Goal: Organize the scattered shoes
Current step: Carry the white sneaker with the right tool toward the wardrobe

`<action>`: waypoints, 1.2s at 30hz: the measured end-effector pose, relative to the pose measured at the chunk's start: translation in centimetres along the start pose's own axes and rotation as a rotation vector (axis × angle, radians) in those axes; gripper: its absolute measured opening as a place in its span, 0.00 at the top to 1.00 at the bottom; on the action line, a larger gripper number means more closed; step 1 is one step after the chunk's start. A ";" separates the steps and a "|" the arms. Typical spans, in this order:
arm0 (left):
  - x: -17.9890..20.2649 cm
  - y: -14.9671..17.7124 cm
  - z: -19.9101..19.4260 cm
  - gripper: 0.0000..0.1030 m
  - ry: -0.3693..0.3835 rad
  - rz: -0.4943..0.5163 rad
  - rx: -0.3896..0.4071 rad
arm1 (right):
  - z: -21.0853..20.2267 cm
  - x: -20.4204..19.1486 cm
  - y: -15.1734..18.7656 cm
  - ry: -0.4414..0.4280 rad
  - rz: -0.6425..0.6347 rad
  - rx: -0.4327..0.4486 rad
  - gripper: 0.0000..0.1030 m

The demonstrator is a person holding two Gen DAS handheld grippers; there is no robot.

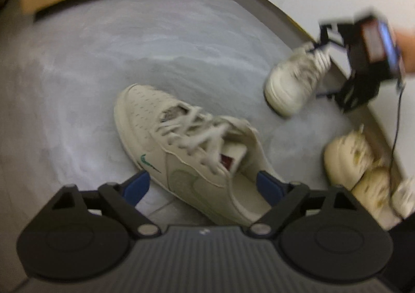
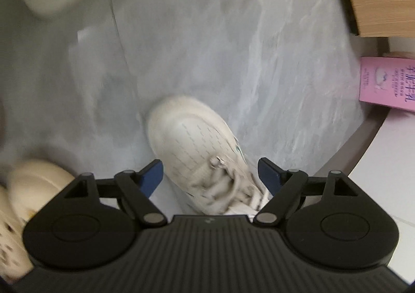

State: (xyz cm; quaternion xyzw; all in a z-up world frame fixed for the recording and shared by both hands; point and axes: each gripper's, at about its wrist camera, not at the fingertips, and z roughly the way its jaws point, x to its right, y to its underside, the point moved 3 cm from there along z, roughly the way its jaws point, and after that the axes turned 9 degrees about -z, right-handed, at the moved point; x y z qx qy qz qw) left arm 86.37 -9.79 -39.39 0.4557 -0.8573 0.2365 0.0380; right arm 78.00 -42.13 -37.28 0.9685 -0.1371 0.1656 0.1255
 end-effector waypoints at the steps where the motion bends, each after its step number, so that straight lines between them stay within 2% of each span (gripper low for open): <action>1: -0.3 0.2 0.5 0.17 -0.006 -0.034 -0.028 | -0.3 -0.2 -0.1 -0.003 0.004 0.014 0.20; 2: -0.6 0.4 0.9 0.26 -0.012 -0.069 -0.057 | -0.5 -0.4 -0.2 -0.005 0.005 0.027 0.20; 4: -1.1 0.8 1.8 0.27 -0.023 -0.138 -0.114 | 0.2 -0.4 -1.6 0.004 0.004 0.059 0.20; 7: -1.6 1.1 2.1 0.42 0.007 -0.227 -0.153 | -1.7 -0.6 -1.6 0.025 0.016 0.079 0.20; 9: -1.4 1.1 2.0 0.65 0.067 -0.275 -0.173 | -2.9 -0.6 -1.8 0.034 0.036 0.088 0.20; 13: -1.0 1.1 3.0 0.65 0.173 -0.353 -0.225 | -3.6 0.4 -1.8 0.014 0.129 0.100 0.20; 14: -1.0 1.1 3.4 0.69 0.227 -0.389 -0.253 | -3.4 0.7 -1.6 0.010 0.163 0.100 0.20; 15: -0.7 1.2 3.7 0.84 0.291 -0.422 -0.281 | -3.2 1.2 -1.5 0.007 0.205 0.103 0.20; 16: -0.3 1.4 4.2 0.94 0.358 -0.452 -0.307 | -2.9 1.7 -1.4 0.005 0.249 0.107 0.20; 17: 0.6 1.5 5.0 0.93 0.475 -0.495 -0.349 | -2.7 2.0 -1.4 0.000 0.283 0.111 0.20; 19: 2.4 1.2 5.7 0.82 0.482 -0.432 -0.326 | -2.3 2.7 -1.5 -0.012 0.348 0.120 0.20; 20: 3.2 1.0 6.0 0.75 0.480 -0.400 -0.314 | -2.3 2.8 -1.6 -0.016 0.372 0.123 0.20; 22: 3.7 0.4 6.0 0.72 0.424 -0.340 -0.281 | -2.4 2.9 -1.6 -0.021 0.392 0.133 0.20; 25: 2.7 0.5 4.5 0.62 0.404 -0.345 -0.209 | -2.7 2.7 -1.8 -0.045 0.409 0.179 0.20; 27: 1.7 0.6 2.9 0.39 0.371 -0.349 -0.149 | -3.1 2.5 -2.1 -0.090 0.415 0.246 0.20; 28: 1.2 0.6 2.0 0.30 0.345 -0.352 -0.120 | -3.2 2.5 -2.6 -0.113 0.418 0.273 0.20; 29: 0.8 0.6 1.1 0.16 0.315 -0.352 -0.087 | -3.3 2.6 -3.0 -0.123 0.421 0.284 0.20; 30: 0.5 0.4 0.2 0.11 0.270 -0.336 -0.043 | -3.4 2.6 -3.5 -0.145 0.429 0.308 0.20; 32: 0.0 0.3 -2.2 0.07 0.154 -0.290 0.061 | -4.0 2.7 -4.7 -0.210 0.442 0.366 0.20; 34: -0.4 0.4 -3.7 0.05 0.054 -0.264 0.122 | -4.6 2.7 -6.1 -0.286 0.449 0.431 0.17; 36: -0.7 0.6 -4.7 0.05 -0.105 -0.195 0.193 | -5.1 2.7 -7.2 -0.335 0.447 0.474 0.10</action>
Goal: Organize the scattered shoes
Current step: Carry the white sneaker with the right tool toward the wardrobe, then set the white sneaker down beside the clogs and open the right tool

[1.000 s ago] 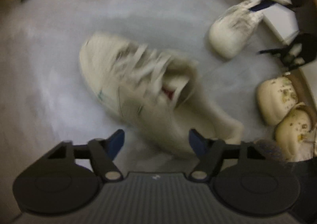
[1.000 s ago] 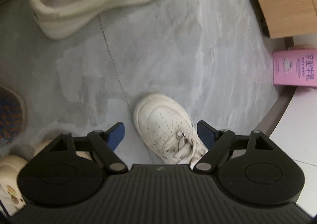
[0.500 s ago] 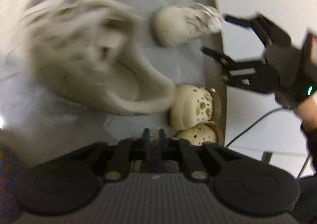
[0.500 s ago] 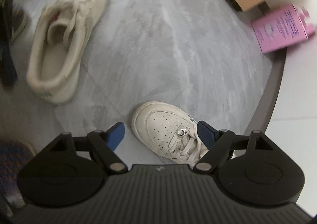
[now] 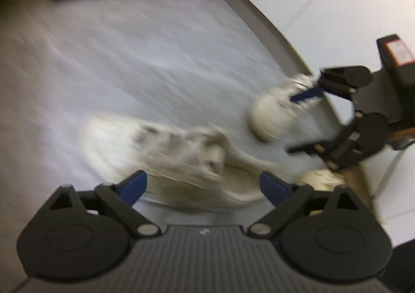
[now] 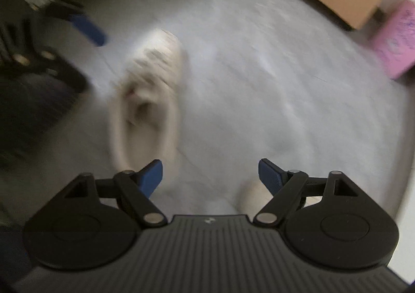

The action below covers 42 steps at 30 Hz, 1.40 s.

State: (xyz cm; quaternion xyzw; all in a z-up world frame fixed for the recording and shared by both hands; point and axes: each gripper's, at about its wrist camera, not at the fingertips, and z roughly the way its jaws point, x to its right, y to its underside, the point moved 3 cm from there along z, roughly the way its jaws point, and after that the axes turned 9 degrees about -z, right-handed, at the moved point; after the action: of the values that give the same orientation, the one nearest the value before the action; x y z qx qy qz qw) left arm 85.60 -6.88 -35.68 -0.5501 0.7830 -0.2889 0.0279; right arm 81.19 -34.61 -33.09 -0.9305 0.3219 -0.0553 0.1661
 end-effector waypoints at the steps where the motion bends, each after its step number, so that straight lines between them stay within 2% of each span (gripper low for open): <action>1: 0.0 -0.1 0.0 0.05 -0.027 0.014 0.012 | 0.4 -1.1 -1.4 -0.067 -0.015 0.037 0.07; 2: -0.3 -0.2 0.1 0.05 -0.076 0.036 0.029 | 0.8 -1.9 -2.3 -0.093 -0.038 0.052 0.00; 4: -1.1 -0.6 0.4 0.05 -0.106 0.020 0.013 | 1.9 -3.3 -3.7 -0.098 -0.090 0.051 0.00; 6: -2.3 -0.7 0.9 0.05 -0.102 -0.027 -0.016 | 2.9 -3.9 -4.5 -0.092 -0.109 0.028 0.00; 9: -3.3 -0.6 1.1 0.05 -0.094 -0.087 -0.043 | 6.2 -5.2 -6.3 -0.077 -0.123 -0.057 0.00; 12: -3.6 -0.3 1.6 0.05 -0.076 -0.100 -0.072 | 8.4 -5.7 -7.0 -0.070 -0.101 -0.123 0.00; 14: -3.7 0.0 2.1 0.05 -0.075 -0.101 -0.081 | 10.3 -6.3 -7.7 -0.048 -0.139 -0.172 0.01; 17: -3.9 0.4 2.4 0.05 -0.073 -0.114 -0.092 | 11.7 -6.5 -8.2 -0.031 -0.162 -0.217 0.12; 19: -4.2 0.4 2.4 0.05 -0.072 -0.126 -0.099 | 12.4 -6.4 -8.4 -0.029 -0.166 -0.253 0.13; 21: -4.4 0.5 2.5 0.05 -0.079 -0.131 -0.107 | 12.4 -6.4 -8.6 -0.035 -0.187 -0.260 0.19; 24: -4.3 0.7 2.6 0.05 -0.089 -0.128 -0.111 | 12.3 -6.8 -8.4 -0.048 -0.256 -0.274 0.23; 29: -3.9 0.8 2.6 0.05 -0.082 -0.117 -0.115 | 11.5 -8.8 -5.7 -0.093 -0.526 -0.330 0.24; 32: -3.9 0.8 2.7 0.05 -0.080 -0.115 -0.115 | 10.4 -10.0 -2.5 -0.113 -0.752 -0.345 0.24; 35: -4.0 0.8 2.8 0.05 -0.078 -0.124 -0.119 | 9.7 -10.5 0.1 -0.113 -0.862 -0.392 0.24; 39: -4.0 0.9 2.8 0.05 -0.084 -0.126 -0.123 | 9.2 -9.6 2.0 -0.105 -0.822 -0.425 0.25; 42: -3.9 1.0 2.9 0.05 -0.082 -0.122 -0.127 | 8.8 -8.8 3.7 -0.097 -0.840 -0.470 0.25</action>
State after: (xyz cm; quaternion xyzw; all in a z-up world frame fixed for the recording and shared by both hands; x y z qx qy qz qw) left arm 87.36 -4.48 -39.59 -0.6089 0.7629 -0.2171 0.0076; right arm 73.94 -29.46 -42.61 -0.9938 -0.0859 -0.0001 -0.0706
